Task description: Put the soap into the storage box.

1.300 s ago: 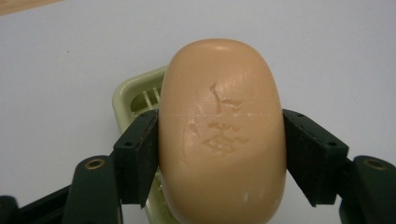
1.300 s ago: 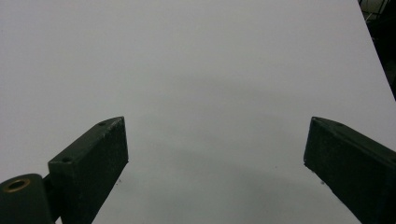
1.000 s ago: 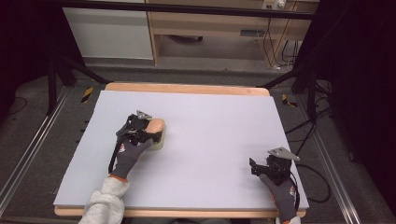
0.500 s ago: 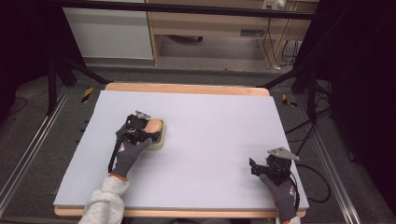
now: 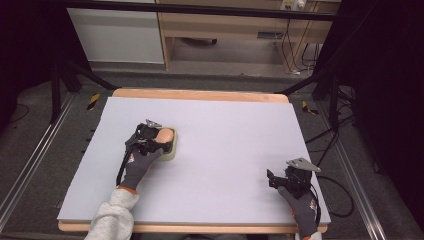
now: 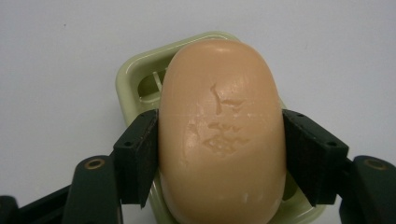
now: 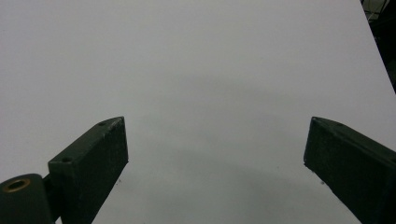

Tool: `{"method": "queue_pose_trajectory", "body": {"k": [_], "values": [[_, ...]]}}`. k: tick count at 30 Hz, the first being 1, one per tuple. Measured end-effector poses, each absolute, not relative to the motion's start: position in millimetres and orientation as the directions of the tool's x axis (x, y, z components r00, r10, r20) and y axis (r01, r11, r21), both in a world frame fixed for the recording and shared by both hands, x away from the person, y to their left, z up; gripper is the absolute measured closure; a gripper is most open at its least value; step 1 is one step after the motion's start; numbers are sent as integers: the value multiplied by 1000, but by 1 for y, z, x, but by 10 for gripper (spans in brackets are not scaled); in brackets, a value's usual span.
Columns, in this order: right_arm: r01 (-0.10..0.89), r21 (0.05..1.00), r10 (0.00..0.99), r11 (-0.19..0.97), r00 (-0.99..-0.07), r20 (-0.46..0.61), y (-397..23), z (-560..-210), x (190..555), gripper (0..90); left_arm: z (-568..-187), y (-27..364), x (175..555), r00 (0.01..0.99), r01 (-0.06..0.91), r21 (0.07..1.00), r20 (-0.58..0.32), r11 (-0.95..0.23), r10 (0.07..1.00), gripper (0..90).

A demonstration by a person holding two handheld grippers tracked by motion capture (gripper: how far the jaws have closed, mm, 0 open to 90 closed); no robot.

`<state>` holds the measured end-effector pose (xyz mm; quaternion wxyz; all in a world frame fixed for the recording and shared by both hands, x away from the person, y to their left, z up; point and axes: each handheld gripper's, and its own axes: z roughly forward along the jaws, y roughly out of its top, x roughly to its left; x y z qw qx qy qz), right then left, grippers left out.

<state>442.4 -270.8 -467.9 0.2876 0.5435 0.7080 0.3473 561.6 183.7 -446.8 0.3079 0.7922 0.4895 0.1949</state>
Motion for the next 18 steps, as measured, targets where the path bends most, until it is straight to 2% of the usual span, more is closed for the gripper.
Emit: {"method": "queue_pose_trajectory", "body": {"k": [18], "values": [[569, 806, 970, 166, -243, -29, -271, -468, 442, 67, -450, 179, 562, 437, 661, 675, 7, -327, 899, 309]]}}
